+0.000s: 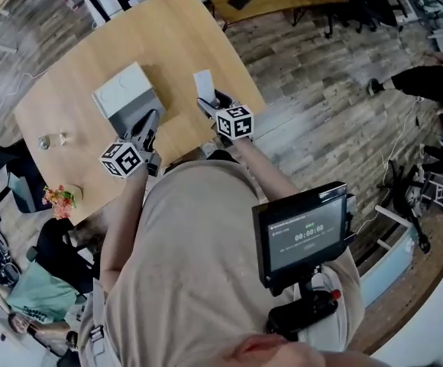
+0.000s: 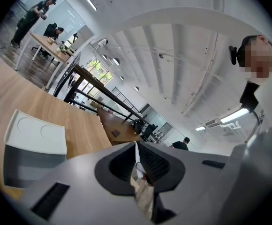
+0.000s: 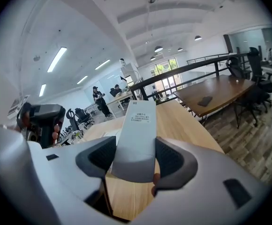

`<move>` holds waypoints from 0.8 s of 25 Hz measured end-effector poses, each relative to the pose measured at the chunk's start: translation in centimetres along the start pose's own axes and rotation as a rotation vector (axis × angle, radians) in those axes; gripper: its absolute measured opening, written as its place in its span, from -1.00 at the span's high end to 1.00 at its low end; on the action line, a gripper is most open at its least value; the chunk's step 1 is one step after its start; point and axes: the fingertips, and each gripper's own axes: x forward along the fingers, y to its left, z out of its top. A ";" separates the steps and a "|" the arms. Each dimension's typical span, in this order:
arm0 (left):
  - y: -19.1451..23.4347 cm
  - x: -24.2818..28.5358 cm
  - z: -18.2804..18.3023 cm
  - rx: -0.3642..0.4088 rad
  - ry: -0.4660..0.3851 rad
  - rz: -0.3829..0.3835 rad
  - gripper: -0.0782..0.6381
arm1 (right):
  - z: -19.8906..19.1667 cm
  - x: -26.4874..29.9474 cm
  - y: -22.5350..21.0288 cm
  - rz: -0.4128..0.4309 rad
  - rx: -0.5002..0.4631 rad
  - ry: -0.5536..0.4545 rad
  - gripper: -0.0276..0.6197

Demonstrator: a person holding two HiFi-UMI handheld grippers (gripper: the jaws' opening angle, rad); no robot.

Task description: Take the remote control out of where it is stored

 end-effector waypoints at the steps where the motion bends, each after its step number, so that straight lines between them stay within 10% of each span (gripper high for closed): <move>1: 0.0 -0.1 0.2 0.000 -0.013 0.005 0.76 | 0.9 -0.1 0.2 0.011 -0.004 -0.014 0.07; 20: -2.9 -4.9 5.7 -0.022 -0.397 0.178 0.76 | 12.5 -1.3 6.2 0.319 -0.234 -0.078 0.07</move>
